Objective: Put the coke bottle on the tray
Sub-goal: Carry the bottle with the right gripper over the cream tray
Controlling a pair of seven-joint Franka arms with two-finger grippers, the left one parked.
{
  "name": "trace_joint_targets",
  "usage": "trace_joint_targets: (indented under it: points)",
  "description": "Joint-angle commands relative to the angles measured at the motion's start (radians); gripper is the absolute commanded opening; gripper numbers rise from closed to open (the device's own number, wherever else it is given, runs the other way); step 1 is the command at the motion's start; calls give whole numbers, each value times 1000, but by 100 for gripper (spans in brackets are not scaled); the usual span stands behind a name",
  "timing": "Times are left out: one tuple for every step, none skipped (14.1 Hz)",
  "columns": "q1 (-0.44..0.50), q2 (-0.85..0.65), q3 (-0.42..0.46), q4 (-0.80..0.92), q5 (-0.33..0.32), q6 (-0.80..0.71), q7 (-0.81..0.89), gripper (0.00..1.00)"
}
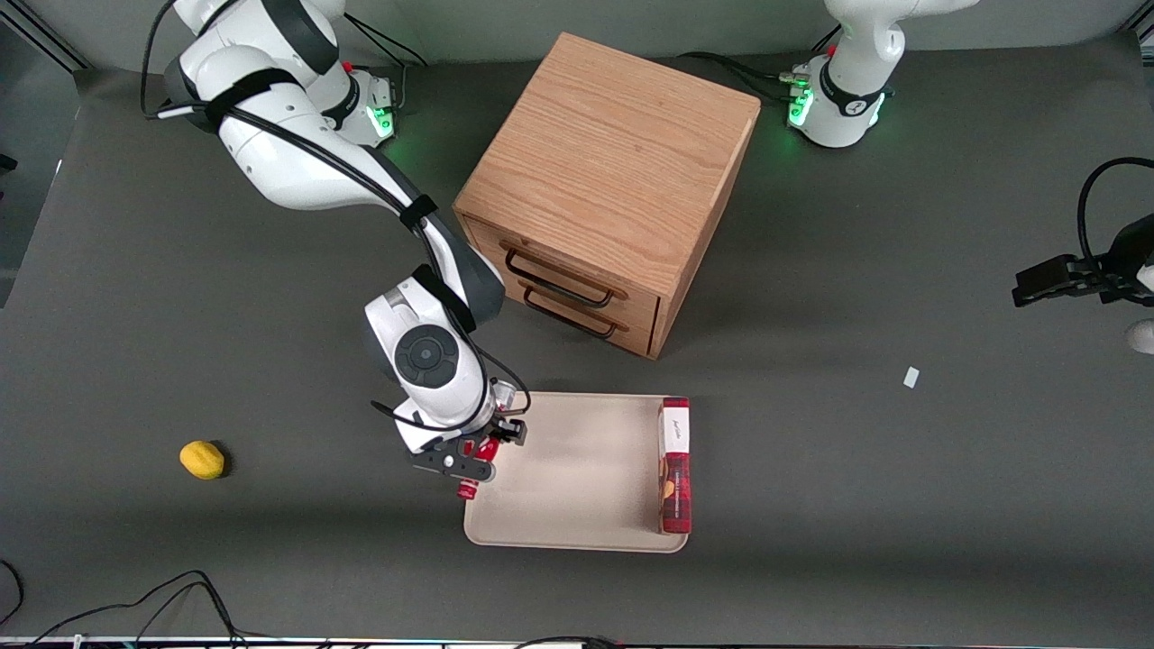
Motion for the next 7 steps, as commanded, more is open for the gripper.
trace_joint_targets:
  points:
    - [21, 72, -8, 78, -26, 74, -44, 0]
    - [23, 92, -9, 80, -29, 105, -48, 0]
    - [27, 107, -11, 83, -45, 128, -67, 0]
    - [28, 126, -11, 94, -58, 143, -89, 0]
    - [28, 141, -11, 103, -58, 166, -111, 0]
    - [28, 150, -13, 104, -58, 182, -122, 0]
    - [26, 158, -13, 106, -58, 194, -137, 0]
